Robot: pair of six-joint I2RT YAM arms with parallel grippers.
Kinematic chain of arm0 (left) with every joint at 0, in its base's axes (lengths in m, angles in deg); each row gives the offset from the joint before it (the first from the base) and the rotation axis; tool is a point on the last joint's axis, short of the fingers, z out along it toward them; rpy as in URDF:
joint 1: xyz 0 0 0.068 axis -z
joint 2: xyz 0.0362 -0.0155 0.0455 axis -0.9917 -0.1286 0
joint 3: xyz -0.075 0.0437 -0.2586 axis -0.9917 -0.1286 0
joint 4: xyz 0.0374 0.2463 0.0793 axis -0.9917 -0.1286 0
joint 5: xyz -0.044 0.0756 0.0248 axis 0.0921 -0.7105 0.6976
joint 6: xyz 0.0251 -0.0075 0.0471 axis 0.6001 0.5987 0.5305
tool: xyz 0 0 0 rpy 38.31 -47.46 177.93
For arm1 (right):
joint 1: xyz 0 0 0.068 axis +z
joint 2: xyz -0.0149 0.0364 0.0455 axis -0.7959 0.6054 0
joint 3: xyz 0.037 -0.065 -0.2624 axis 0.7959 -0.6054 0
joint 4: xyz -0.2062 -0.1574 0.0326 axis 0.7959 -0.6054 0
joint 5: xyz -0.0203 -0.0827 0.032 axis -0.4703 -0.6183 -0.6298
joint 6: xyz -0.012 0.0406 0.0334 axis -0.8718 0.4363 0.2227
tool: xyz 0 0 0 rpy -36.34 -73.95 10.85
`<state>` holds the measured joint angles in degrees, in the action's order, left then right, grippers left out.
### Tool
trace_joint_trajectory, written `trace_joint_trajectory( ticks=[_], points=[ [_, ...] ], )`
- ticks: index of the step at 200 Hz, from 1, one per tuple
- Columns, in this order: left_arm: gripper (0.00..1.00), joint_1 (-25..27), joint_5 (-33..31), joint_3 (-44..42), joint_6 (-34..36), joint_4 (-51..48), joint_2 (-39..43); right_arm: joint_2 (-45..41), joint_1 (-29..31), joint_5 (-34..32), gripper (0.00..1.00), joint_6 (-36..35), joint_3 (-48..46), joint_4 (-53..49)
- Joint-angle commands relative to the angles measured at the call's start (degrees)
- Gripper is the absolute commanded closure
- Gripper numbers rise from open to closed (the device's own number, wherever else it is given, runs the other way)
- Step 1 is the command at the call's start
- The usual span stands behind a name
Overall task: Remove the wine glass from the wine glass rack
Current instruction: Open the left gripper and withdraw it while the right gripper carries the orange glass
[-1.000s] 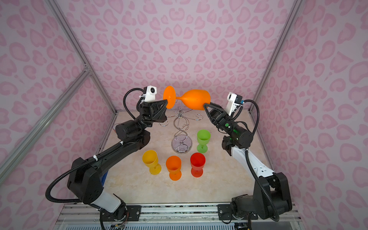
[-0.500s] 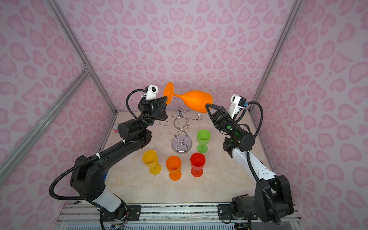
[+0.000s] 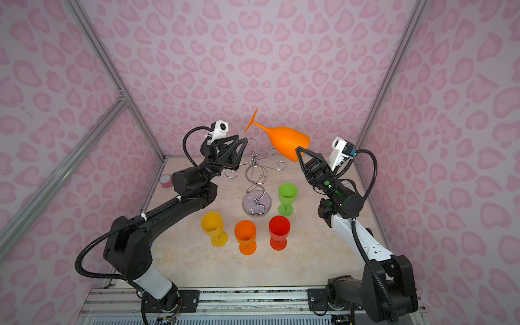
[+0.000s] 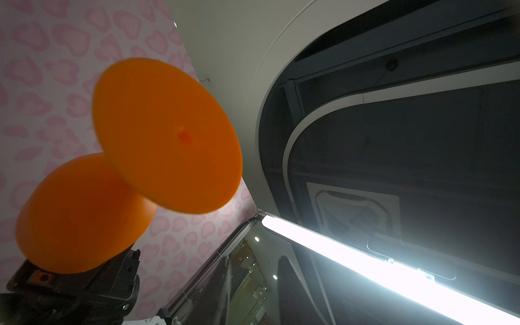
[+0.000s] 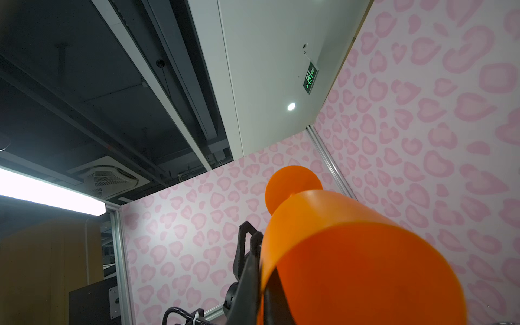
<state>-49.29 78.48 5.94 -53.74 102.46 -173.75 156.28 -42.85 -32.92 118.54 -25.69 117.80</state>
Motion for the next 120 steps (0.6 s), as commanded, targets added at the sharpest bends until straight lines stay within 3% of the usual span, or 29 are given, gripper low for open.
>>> trace_joint_trajectory(
  ticks=[1,14,27,50,66,78,99,120],
  points=[
    [0.65,-0.1,1.8,-0.3,2.5,2.6,-0.1,-0.9,-2.2,-2.3,1.0,0.9,0.4,0.0],
    [0.65,0.1,3.0,-0.8,4.2,2.6,0.2,-2.0,-3.8,-1.2,1.0,-0.3,1.6,-4.5],
    [0.57,0.3,4.5,-1.2,5.9,2.6,0.4,-4.2,-5.0,0.3,1.0,-4.5,3.2,-13.4],
    [0.5,0.5,7.5,-1.3,8.7,2.6,0.7,-11.1,-6.5,-1.0,1.0,-20.5,7.9,-44.3],
    [0.46,0.6,9.3,-1.4,10.9,2.6,1.1,-16.2,-5.8,-8.4,1.0,-38.9,14.9,-73.2],
    [0.43,0.6,10.6,-1.7,13.2,1.5,1.5,-18.2,-5.6,-15.7,1.0,-47.9,20.2,-89.5],
    [0.39,0.6,12.9,-1.7,18.1,-1.6,2.2,-19.5,-5.9,-27.4,1.0,-55.5,27.2,-109.2],
    [0.38,0.5,14.7,-1.1,23.5,-7.4,2.5,-18.7,-6.8,-34.0,1.0,-58.3,31.2,-122.8]
  ],
)
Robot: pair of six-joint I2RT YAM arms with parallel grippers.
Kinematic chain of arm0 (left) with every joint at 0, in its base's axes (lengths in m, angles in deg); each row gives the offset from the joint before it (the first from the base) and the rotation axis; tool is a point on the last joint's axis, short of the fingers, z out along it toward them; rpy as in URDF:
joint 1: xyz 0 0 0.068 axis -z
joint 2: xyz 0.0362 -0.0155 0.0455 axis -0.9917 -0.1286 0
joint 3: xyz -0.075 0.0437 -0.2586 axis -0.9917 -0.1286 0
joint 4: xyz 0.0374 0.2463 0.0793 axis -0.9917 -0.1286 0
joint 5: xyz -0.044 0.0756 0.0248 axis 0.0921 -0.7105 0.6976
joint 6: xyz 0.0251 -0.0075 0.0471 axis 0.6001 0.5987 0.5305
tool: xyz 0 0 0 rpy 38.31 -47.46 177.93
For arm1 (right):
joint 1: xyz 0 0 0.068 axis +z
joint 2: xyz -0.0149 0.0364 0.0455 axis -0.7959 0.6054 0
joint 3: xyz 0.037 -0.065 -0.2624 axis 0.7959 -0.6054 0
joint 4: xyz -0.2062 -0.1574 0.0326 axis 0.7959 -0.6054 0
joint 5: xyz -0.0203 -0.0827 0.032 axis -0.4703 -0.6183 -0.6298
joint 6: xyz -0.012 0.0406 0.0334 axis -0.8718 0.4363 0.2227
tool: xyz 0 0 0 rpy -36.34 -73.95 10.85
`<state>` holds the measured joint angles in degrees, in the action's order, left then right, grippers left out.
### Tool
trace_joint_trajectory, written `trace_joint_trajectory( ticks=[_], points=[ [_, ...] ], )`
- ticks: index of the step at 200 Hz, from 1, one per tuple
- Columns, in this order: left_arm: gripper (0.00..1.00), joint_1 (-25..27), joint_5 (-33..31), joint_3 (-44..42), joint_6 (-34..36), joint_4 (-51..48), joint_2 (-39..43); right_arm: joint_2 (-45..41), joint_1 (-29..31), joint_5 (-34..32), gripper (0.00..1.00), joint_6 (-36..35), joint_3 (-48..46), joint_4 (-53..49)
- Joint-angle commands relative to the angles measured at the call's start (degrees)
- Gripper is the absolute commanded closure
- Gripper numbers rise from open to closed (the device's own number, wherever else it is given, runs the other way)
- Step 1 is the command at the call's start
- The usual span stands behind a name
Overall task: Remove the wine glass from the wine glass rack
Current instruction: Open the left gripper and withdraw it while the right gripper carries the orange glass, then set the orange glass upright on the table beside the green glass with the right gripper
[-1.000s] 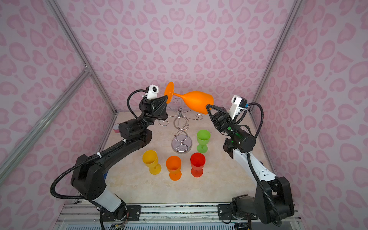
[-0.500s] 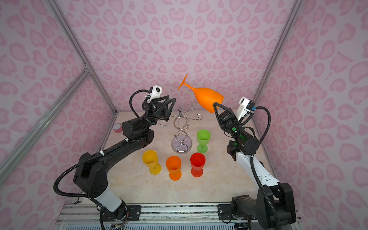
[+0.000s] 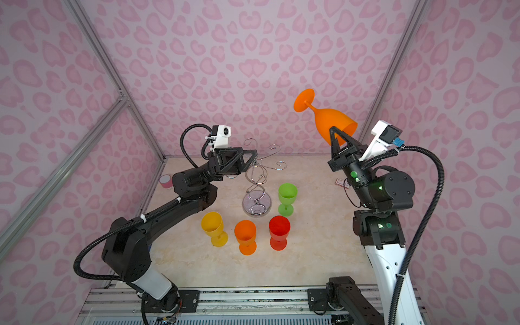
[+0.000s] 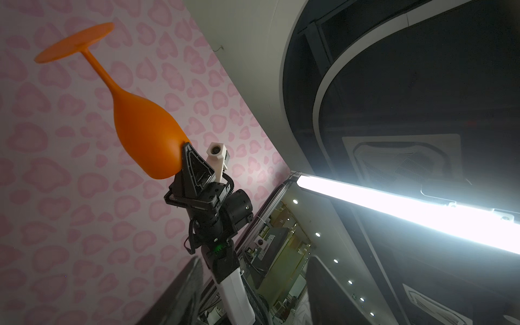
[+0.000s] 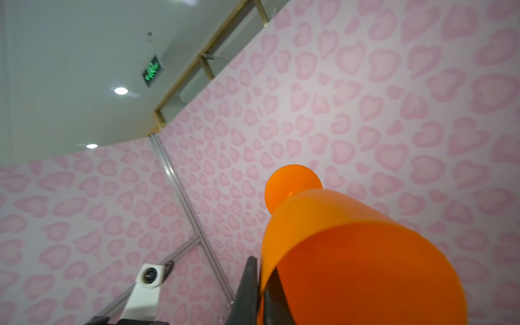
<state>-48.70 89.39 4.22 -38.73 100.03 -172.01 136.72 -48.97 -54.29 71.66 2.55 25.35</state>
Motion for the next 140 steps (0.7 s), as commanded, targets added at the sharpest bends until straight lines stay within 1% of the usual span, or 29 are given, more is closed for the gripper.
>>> trace_joint_trajectory(
  ticks=[1,18,38,60,75,95,118,127,140],
  points=[
    [0.38,-0.1,3.9,0.6,8.7,-5.3,0.9,1.0,-0.7,-12.7,1.0,-11.5,3.1,-30.8],
    [0.37,-0.1,4.8,1.2,14.2,-11.6,1.5,2.1,-1.8,-13.2,1.0,-12.6,2.7,-37.4],
    [0.36,-0.3,5.4,1.3,21.5,-21.0,3.2,3.1,-2.9,-11.5,1.0,-13.4,-0.6,-41.1],
    [0.36,-0.7,4.9,1.3,30.6,-32.6,6.4,4.2,-3.6,-10.7,1.0,-13.8,-4.9,-41.3],
    [0.35,-0.9,4.4,0.8,35.1,-38.5,8.7,5.7,-3.8,-10.4,1.0,-14.1,-6.5,-40.1],
    [0.35,-1.0,4.3,0.7,39.7,-44.9,11.0,10.5,-3.8,-9.0,1.0,-14.9,-6.9,-38.7],
    [0.34,-1.0,5.0,0.8,47.2,-54.2,14.2,17.8,-3.5,-4.6,1.0,-14.8,-6.0,-35.9],
    [0.32,-1.0,4.1,0.9,51.6,-59.8,15.9,20.7,-2.5,-5.2,1.0,-15.1,-5.1,-35.3],
    [0.3,-1.0,1.4,1.6,59.2,-69.6,18.3,24.8,-0.7,-8.6,1.0,-16.0,-2.7,-36.0]
  ],
)
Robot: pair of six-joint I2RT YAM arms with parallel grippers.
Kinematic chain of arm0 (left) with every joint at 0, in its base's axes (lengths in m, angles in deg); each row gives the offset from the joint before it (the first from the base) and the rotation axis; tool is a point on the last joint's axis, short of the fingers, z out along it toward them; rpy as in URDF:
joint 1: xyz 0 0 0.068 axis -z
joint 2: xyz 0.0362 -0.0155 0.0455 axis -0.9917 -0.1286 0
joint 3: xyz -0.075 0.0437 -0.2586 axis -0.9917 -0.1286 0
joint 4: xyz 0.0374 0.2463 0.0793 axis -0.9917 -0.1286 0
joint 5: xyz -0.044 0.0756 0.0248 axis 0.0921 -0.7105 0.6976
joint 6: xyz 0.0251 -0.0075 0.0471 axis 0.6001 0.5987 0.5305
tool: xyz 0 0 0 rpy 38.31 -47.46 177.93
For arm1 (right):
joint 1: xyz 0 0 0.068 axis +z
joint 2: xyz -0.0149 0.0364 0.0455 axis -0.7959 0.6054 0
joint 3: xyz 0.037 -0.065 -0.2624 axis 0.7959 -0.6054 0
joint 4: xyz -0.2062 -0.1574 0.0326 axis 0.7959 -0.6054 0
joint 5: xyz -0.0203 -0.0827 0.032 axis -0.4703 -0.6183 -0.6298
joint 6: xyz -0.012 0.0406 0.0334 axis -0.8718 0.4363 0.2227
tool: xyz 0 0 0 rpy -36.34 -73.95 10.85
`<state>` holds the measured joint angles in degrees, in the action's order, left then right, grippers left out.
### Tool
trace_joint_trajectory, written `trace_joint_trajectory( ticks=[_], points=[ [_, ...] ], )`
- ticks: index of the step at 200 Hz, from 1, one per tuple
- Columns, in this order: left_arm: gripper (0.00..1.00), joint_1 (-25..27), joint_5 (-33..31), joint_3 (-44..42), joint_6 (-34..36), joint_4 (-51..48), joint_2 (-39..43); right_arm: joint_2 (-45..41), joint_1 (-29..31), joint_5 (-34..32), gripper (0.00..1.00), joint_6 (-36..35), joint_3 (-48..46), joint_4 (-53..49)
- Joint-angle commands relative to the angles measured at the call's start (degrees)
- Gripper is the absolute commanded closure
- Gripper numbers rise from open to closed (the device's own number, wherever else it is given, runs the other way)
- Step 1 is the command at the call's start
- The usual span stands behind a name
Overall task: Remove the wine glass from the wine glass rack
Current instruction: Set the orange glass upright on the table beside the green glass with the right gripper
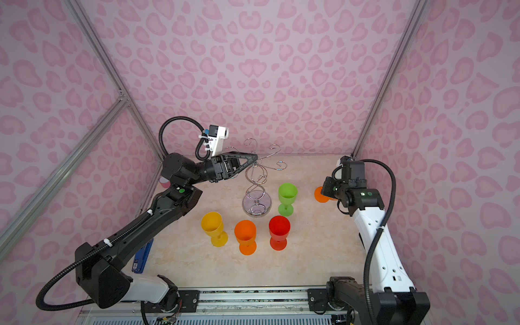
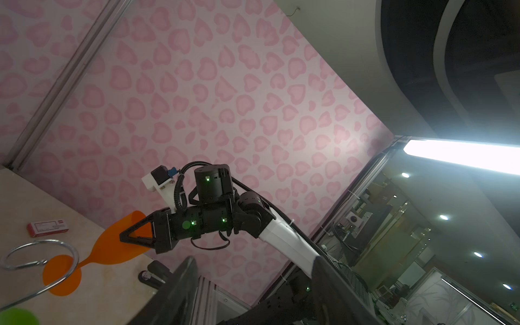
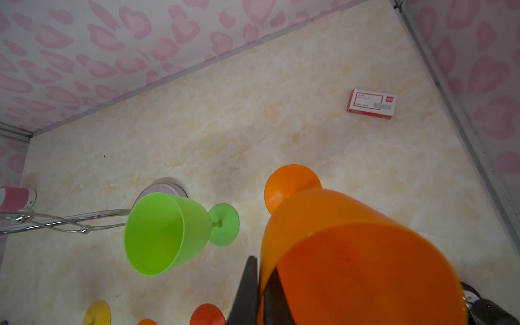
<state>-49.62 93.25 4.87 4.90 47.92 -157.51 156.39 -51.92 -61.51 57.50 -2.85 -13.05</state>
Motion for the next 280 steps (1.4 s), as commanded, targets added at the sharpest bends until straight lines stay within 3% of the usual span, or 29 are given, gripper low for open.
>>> trace_joint_trajectory(
  ticks=[1,21,52,138,226,280],
  points=[
    [0.3,-0.1,-2.8,1.0,16.2,-18.2,3.9,5.5,2.3,-1.5,1.0,-1.9,2.9,2.4],
    [0.29,-0.3,-9.7,2.4,25.8,-31.8,6.7,10.3,4.7,-4.7,1.0,-2.4,6.0,2.7],
    [0.29,-0.8,-13.4,2.2,29.5,-37.8,9.9,17.8,7.0,-8.1,1.0,-3.6,11.4,1.5],
    [0.29,-1.4,-14.2,-0.5,30.6,-40.7,14.7,34.5,10.4,-8.3,1.0,-5.4,27.3,-6.7],
    [0.29,-1.7,-13.8,-1.1,31.4,-41.7,16.2,39.1,12.7,-10.3,1.0,-5.0,31.8,-8.6],
    [0.29,-1.7,-13.6,-1.5,31.3,-42.2,16.0,38.8,12.8,-10.0,0.8,-5.3,33.4,-8.6]
  ],
)
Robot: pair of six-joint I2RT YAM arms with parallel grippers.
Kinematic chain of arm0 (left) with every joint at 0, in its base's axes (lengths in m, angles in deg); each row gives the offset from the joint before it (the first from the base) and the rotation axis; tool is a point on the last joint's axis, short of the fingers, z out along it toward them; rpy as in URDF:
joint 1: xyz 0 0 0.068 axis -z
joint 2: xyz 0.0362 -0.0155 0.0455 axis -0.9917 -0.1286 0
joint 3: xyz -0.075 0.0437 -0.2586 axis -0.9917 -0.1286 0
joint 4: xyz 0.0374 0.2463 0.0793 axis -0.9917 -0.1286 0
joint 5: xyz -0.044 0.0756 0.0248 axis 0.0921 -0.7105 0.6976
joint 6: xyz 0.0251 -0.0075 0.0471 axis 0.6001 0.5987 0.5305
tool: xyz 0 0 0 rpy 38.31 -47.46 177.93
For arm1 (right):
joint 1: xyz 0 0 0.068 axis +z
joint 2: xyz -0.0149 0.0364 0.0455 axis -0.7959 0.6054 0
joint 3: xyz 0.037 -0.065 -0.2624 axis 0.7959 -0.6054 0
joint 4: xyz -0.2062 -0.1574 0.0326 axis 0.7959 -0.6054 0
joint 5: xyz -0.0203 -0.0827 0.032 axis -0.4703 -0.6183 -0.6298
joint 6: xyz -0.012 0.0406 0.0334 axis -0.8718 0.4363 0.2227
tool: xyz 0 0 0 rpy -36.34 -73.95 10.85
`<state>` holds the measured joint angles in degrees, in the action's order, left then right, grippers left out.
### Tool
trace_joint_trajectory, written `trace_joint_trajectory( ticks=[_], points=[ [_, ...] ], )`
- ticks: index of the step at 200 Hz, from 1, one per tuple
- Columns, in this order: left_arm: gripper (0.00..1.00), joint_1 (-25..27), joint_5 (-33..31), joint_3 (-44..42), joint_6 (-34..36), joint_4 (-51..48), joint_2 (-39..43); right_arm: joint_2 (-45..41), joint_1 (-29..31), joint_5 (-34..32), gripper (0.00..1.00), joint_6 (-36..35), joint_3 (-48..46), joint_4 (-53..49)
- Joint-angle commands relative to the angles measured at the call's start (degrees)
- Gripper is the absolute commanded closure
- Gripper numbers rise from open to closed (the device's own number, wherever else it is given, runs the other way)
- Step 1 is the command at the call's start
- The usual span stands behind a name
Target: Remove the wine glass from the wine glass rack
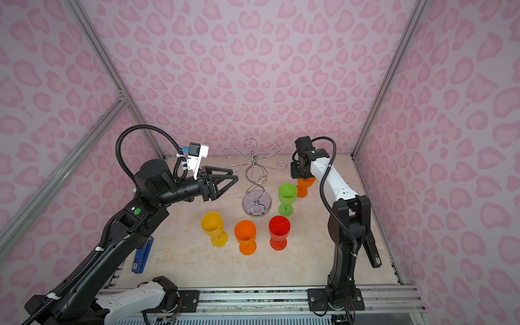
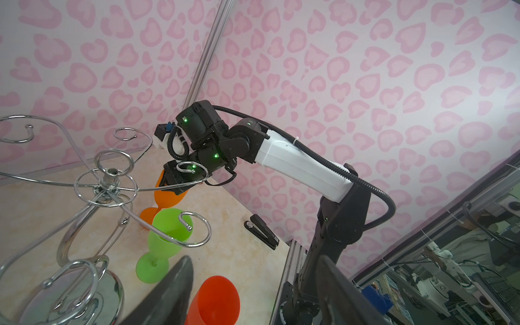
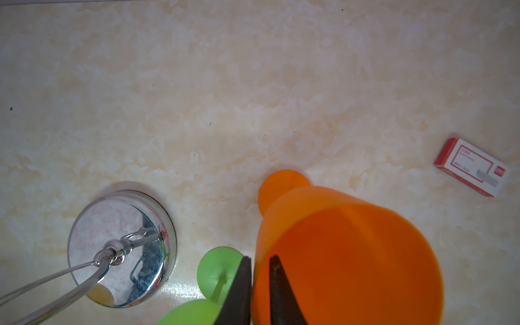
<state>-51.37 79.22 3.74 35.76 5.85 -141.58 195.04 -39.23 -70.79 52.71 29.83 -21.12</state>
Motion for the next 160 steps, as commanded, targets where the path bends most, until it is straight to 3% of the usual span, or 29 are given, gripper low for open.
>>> trace_joint_trajectory(
  ticks=[1,66,112,160],
  points=[
    [0.29,0.0,0.5,-0.4,0.5,-0.2,0.1,0.2,0.1,-0.7,0.79,-0.5,0.8,-0.6],
    [0.29,-0.5,-2.2,-0.5,2.2,-2.9,1.0,-4.7,0.1,-1.9,0.62,-0.6,-0.6,2.8],
    [0.29,-2.1,-7.4,-1.2,4.0,-5.5,2.9,-14.3,-1.2,-1.9,0.61,0.1,-5.7,8.6],
    [0.29,-7.3,-20.5,-4.0,7.8,-9.8,10.5,-36.1,-4.9,-5.2,0.6,0.5,-26.9,25.2]
  ],
)
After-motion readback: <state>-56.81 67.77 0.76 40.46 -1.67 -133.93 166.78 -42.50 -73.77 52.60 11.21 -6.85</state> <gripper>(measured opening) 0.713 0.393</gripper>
